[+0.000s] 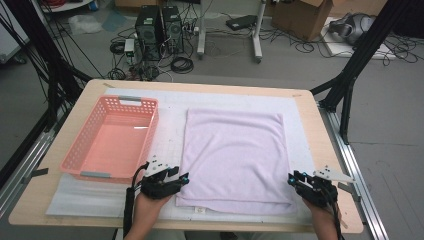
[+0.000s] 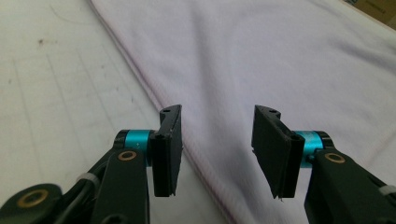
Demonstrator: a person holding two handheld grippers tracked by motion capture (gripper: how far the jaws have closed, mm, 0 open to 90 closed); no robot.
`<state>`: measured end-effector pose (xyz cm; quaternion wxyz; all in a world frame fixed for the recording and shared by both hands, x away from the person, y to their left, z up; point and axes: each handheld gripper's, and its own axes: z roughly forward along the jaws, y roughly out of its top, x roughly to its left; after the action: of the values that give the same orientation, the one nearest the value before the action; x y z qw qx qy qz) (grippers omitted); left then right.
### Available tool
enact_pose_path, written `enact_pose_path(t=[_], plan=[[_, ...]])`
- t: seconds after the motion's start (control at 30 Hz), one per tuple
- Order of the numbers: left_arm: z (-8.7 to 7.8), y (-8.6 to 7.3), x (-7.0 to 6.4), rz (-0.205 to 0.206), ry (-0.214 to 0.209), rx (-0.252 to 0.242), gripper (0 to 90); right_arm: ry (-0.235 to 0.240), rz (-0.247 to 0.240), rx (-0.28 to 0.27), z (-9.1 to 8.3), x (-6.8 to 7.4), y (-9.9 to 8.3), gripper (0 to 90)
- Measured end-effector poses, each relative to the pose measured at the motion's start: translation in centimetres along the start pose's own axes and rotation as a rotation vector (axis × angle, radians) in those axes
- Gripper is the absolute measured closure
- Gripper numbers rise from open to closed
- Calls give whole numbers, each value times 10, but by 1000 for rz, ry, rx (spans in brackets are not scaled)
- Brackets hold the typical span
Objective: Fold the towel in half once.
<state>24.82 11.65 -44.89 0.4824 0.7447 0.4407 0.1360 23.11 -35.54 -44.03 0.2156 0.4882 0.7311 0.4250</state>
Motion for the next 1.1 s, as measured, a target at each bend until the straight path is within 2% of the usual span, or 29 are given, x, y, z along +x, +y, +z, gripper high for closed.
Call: enact_pose_path(t=[0.1, 0.17, 0.3, 0.4, 0.47, 0.53, 0.57, 0.7, 0.83, 1.0, 1.1], plan=[[-10, -8, 0, -14, -10, 13, 530, -4, -18, -8, -10, 8, -7, 670], [-16, -13, -1, -19, -12, 24, 531, -1, -14, -15, -18, 13, -12, 650], [-22, -20, -5, -42, -33, 49, 543, -9, -21, -37, -30, 20, -16, 569], [-21, -22, -11, -26, -30, 63, 575, -33, -37, -26, -37, 22, -20, 561], [-19, -23, -14, -4, -25, 68, 624, -42, -26, -6, -40, 20, -24, 604], [-18, -23, -16, 10, -15, 70, 682, -23, 0, 10, -41, 17, -28, 683], [-18, -24, -17, 21, -14, 69, 737, -15, 4, 14, -41, 16, -29, 686], [-20, -24, -18, 39, -11, 63, 823, 5, 20, 31, -36, 16, -29, 682], [-20, -25, -17, 54, -19, 55, 850, 14, 3, 75, -27, 20, -31, 668], [-24, -24, -17, 59, -34, 20, 859, 23, -23, 86, -23, 26, -31, 666], [-29, -21, -17, 60, -43, -12, 859, 24, -40, 83, -23, 28, -30, 634]])
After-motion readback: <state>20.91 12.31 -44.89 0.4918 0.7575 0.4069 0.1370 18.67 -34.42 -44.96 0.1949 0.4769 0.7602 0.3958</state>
